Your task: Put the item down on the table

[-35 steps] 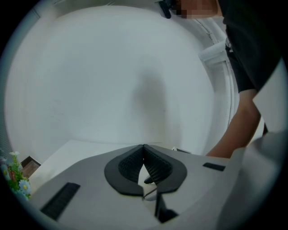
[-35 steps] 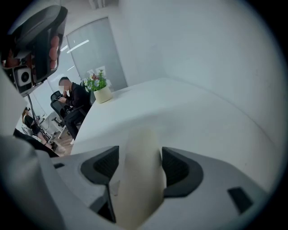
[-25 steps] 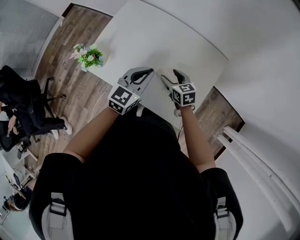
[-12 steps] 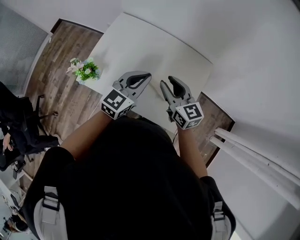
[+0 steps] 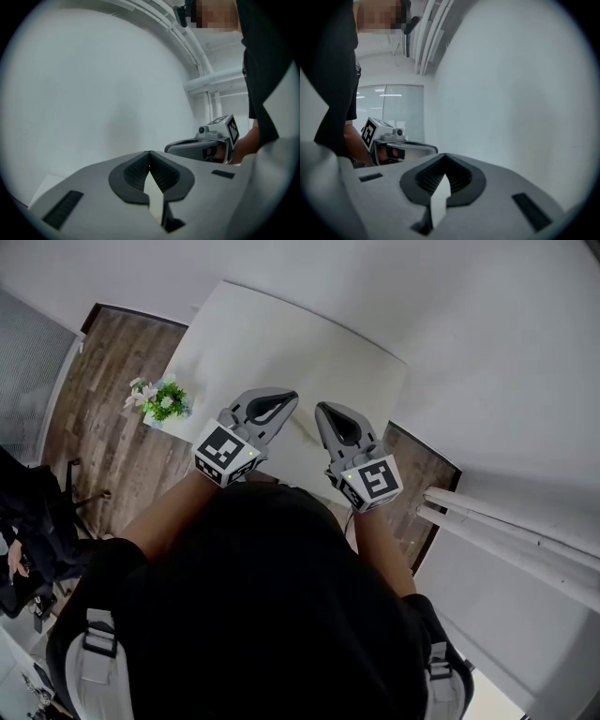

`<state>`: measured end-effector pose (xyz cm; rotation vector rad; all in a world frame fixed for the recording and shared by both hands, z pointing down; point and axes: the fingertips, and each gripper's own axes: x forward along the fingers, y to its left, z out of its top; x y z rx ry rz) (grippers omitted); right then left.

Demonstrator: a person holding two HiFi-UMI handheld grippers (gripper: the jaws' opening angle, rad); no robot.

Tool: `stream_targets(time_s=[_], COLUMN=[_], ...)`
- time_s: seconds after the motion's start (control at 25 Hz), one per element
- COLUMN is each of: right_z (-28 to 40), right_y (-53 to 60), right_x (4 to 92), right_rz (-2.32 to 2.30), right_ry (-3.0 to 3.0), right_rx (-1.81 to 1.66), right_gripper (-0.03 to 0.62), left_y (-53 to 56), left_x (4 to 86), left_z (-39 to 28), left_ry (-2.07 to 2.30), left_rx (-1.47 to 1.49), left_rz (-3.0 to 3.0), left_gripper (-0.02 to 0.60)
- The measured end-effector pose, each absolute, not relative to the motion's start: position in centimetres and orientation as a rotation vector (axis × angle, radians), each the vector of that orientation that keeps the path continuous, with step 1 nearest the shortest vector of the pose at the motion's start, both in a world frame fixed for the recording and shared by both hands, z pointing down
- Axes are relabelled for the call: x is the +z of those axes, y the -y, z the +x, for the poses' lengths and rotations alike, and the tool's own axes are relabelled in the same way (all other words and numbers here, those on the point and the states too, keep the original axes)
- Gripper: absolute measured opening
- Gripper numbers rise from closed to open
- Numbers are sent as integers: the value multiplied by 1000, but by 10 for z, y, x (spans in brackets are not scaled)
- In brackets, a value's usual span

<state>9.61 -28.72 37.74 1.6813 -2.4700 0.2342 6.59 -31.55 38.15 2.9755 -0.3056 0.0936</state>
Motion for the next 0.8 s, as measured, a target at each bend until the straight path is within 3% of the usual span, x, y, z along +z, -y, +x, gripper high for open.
stream_targets(time_s=[0.8], right_z=[109], right_y=[299], right_x=[342], right_rz=[1761], right_ry=[2511], right_rx=[148], right_gripper=[2], left_y=[320], left_x=[359], left_z=[83], left_ry=[204], left_rx=[25], left_rz=[3004], left_gripper=[-6])
